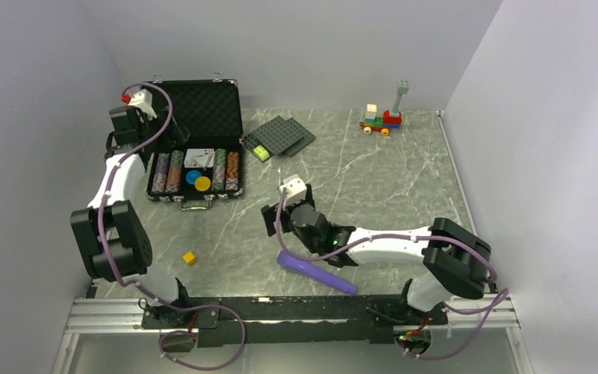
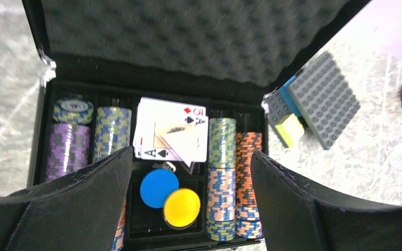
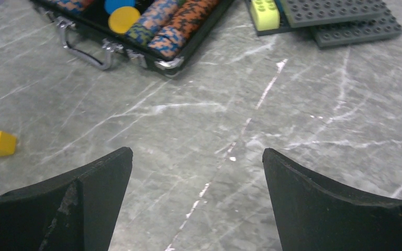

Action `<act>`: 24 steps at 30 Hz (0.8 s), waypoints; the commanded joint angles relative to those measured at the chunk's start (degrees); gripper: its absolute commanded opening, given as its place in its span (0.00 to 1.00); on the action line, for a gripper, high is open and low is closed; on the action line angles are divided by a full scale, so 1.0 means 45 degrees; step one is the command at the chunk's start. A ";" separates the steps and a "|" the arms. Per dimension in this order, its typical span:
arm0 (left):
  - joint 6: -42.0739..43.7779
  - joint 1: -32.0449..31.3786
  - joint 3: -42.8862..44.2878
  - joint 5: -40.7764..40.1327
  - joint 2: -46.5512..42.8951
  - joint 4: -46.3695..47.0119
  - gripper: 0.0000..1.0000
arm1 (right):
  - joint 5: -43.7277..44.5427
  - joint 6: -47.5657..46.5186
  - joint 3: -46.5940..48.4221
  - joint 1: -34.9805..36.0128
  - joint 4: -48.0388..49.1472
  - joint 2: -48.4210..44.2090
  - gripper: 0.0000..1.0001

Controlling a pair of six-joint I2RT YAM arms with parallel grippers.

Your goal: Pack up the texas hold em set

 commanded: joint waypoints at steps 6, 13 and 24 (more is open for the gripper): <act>0.1561 -0.0813 0.2248 -0.0134 -0.0480 0.0445 0.86 | -0.0646 0.1427 -0.2209 -0.1210 -0.0590 -0.2188 0.99; 0.1808 -0.1297 0.6481 0.1365 0.2014 0.0054 0.88 | -0.0638 0.2283 -0.3949 -0.1486 -0.0639 -0.3736 0.99; 0.1906 -0.1610 1.3020 0.1708 0.6743 -0.1269 0.95 | -0.0832 0.2469 -0.4116 -0.1497 -0.0906 -0.4267 0.99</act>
